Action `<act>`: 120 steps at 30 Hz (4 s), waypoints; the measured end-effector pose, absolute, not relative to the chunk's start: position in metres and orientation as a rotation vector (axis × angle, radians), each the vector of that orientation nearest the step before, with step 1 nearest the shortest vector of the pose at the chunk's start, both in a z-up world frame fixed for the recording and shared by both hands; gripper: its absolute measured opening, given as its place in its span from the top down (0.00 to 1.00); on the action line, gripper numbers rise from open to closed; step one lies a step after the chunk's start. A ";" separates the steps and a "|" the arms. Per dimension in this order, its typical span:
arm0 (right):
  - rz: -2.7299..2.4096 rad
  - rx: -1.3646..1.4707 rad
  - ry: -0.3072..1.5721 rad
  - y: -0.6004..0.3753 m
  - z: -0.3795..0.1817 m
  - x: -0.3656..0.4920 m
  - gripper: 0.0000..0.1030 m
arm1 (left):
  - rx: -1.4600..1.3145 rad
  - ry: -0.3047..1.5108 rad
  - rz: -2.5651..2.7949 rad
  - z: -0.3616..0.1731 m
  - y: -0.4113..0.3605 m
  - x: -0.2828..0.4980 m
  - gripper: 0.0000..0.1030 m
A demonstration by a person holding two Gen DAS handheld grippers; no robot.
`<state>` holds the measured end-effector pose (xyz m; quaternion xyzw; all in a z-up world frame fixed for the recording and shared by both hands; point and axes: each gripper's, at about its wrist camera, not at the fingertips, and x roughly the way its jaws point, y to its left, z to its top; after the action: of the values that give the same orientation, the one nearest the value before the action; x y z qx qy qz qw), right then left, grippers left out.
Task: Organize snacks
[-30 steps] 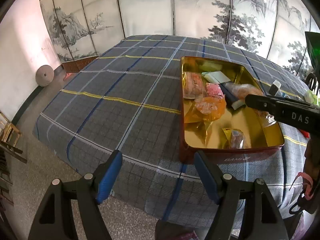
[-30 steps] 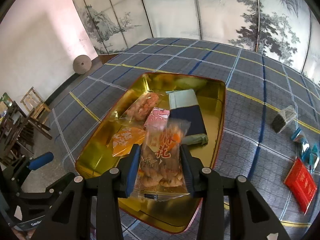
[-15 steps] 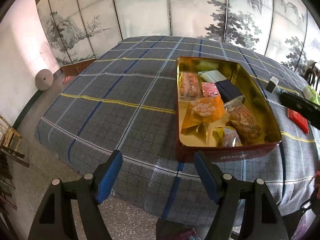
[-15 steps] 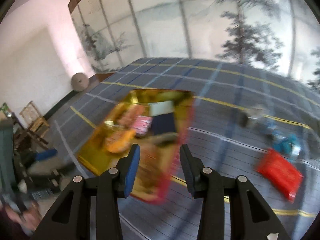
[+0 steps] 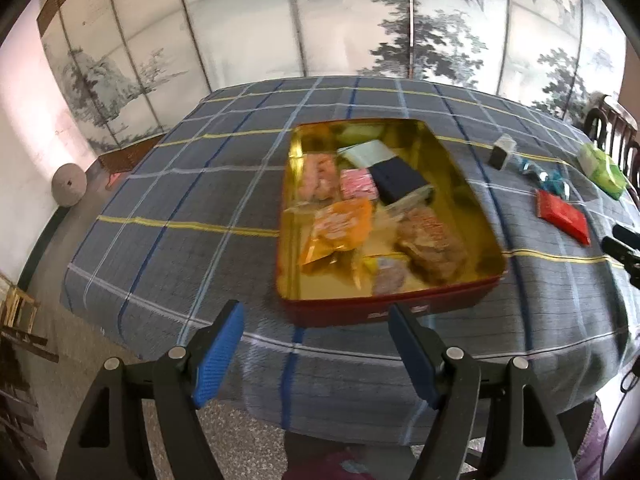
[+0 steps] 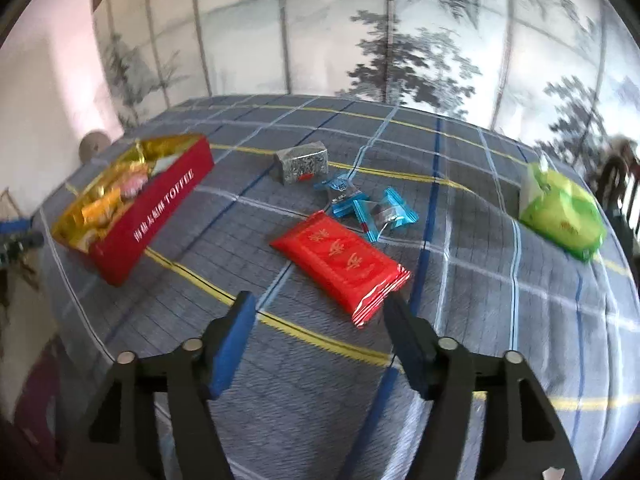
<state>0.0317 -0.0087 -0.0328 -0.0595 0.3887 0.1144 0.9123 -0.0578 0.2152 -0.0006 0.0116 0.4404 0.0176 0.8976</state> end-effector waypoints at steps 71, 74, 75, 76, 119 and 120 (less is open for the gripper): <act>-0.171 0.171 0.818 -0.159 -0.082 0.050 0.58 | 0.351 1.084 -0.453 -0.026 -0.045 0.163 0.74; -0.176 0.159 0.823 -0.156 -0.083 0.053 0.58 | 0.284 1.088 -0.423 -0.011 -0.040 0.128 0.74; -0.178 0.155 0.824 -0.155 -0.083 0.053 0.58 | 0.273 1.085 -0.412 -0.008 -0.038 0.117 0.74; -0.180 0.153 0.825 -0.154 -0.083 0.054 0.58 | 0.272 1.072 -0.392 -0.005 -0.038 0.101 0.74; -0.207 0.126 0.837 -0.139 -0.088 0.067 0.57 | 0.141 0.987 -0.168 0.015 0.066 -0.015 0.73; -0.208 0.125 0.837 -0.139 -0.088 0.067 0.57 | 0.129 0.982 -0.179 0.016 0.068 -0.015 0.73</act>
<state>0.0670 -0.1391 -0.0883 0.0606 0.4056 -0.1006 0.9065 -0.0151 0.0683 0.0156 0.0618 0.4706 -0.0859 0.8760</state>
